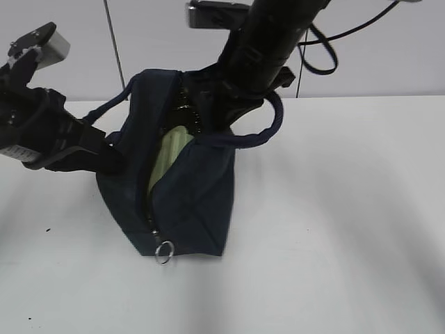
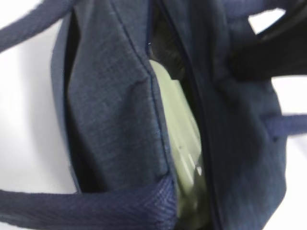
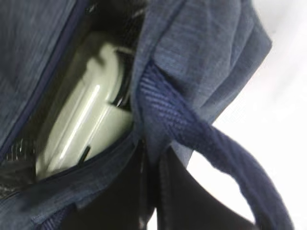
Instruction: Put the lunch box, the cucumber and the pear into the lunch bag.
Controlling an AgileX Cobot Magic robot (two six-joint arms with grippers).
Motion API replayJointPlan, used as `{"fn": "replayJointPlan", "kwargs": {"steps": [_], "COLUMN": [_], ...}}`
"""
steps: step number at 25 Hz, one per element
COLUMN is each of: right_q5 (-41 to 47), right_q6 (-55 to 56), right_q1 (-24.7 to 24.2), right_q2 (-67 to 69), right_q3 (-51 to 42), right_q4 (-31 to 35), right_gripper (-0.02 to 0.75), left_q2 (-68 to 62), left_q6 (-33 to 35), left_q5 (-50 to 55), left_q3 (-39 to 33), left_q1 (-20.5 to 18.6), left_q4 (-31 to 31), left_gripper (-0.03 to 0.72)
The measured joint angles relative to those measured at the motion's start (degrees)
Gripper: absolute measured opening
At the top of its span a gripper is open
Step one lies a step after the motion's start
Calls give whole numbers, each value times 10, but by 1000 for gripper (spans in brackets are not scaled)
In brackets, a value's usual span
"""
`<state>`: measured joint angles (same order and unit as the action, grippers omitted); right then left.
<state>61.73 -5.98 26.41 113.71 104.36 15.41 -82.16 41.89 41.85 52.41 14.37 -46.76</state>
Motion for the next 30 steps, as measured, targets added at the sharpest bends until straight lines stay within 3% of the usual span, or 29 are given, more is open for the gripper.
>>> {"fn": "replayJointPlan", "kwargs": {"steps": [9,14,17,21,23,28,30], "right_q5": [29,-51,-120,-173,-183,-187,-187], "right_q6": [-3,-7,-14,-45,-60,-139,-173], "right_q1": [-63,-65,-65,-66,-66,-66,-66], "right_q2": [-67,-109,-131,-139,-139,-159,-179], "right_q3": [-55,-176,-255,-294,-296,-290,-290], "right_q4": [-4,9,40,79,88,123,143], "right_gripper": [6,6,6,13,62,434,488], "left_q2": [-48,-109,-138,-151,-153,-147,-137], "left_q6": [-34,-44,-46,-50,-51,-52,-52], "left_q5": [12,58,73,82,84,88,88], "left_q3": [87,158,173,178,178,178,178], "left_q1": [34,34,34,34,34,34,34], "left_q4": [-4,3,6,4,4,3,4], "left_gripper": [-18,-18,-18,-9,31,265,326]}}
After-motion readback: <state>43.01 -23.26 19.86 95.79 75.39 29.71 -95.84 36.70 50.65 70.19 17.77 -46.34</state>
